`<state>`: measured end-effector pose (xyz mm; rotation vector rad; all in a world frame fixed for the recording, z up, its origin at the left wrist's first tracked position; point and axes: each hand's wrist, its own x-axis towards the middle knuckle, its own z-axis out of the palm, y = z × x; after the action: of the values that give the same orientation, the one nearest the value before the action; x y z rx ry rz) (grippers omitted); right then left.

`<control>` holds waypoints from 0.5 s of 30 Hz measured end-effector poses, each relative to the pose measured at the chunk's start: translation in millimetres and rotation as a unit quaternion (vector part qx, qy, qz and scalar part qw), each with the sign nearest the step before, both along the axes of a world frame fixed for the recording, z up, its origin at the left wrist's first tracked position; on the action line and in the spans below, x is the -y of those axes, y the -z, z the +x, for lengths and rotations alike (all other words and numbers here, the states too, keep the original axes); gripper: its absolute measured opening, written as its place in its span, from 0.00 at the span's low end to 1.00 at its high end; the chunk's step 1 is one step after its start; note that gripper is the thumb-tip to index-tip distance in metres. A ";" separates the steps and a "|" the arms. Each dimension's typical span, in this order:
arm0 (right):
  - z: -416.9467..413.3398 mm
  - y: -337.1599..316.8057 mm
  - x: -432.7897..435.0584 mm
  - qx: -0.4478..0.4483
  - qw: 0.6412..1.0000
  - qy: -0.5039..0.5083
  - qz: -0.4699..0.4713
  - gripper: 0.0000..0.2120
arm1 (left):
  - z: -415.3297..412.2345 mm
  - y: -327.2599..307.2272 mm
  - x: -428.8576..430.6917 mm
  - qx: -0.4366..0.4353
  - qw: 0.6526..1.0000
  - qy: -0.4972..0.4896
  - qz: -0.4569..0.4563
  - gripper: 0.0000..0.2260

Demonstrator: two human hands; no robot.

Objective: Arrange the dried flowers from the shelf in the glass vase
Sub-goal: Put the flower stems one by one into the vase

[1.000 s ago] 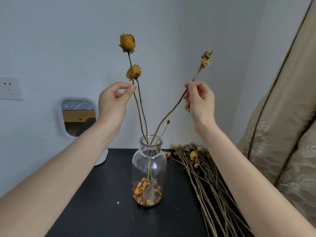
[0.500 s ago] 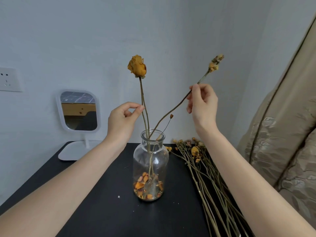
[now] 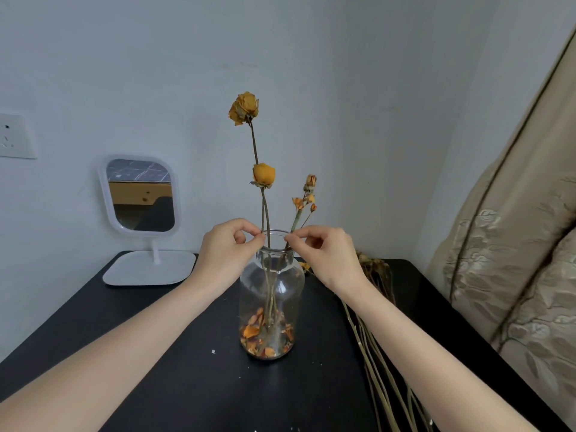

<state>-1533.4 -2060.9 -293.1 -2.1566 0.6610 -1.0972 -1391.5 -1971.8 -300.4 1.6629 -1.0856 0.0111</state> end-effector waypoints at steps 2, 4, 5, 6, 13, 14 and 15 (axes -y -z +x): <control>-0.5 -0.1 -0.7 -0.008 1.000 -0.003 0.001 0.06 | -1.3 0.0 0.3 0.002 1.000 0.000 0.003 0.01; -1.9 -0.3 -1.6 -0.004 1.000 -0.007 0.000 0.06 | -2.6 0.0 -0.1 0.002 1.000 0.000 0.000 0.01; -2.9 -0.3 -1.8 0.000 1.000 -0.006 0.002 0.06 | -3.4 0.4 -0.9 0.000 1.000 0.001 -0.003 0.01; -4.3 0.1 -1.9 0.002 1.000 -0.006 0.006 0.06 | -4.5 1.2 -2.1 -0.004 1.000 0.001 -0.007 0.01; -21.7 13.2 0.8 0.009 1.000 0.014 0.008 0.02 | -38.0 23.6 -26.0 -0.034 0.997 0.043 -0.060 0.05; -25.7 16.6 3.5 0.004 1.000 0.020 0.012 0.03 | -47.5 29.9 -28.3 -0.031 0.996 0.059 -0.059 0.05; -30.7 20.3 7.1 -0.002 0.999 0.028 0.017 0.03 | -57.2 37.2 -29.4 -0.032 0.995 0.077 -0.053 0.06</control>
<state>-1564.1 -2068.0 -313.4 -2.1245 0.7408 -1.1026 -1448.7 -1942.3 -337.7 1.4720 -1.1432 -0.0828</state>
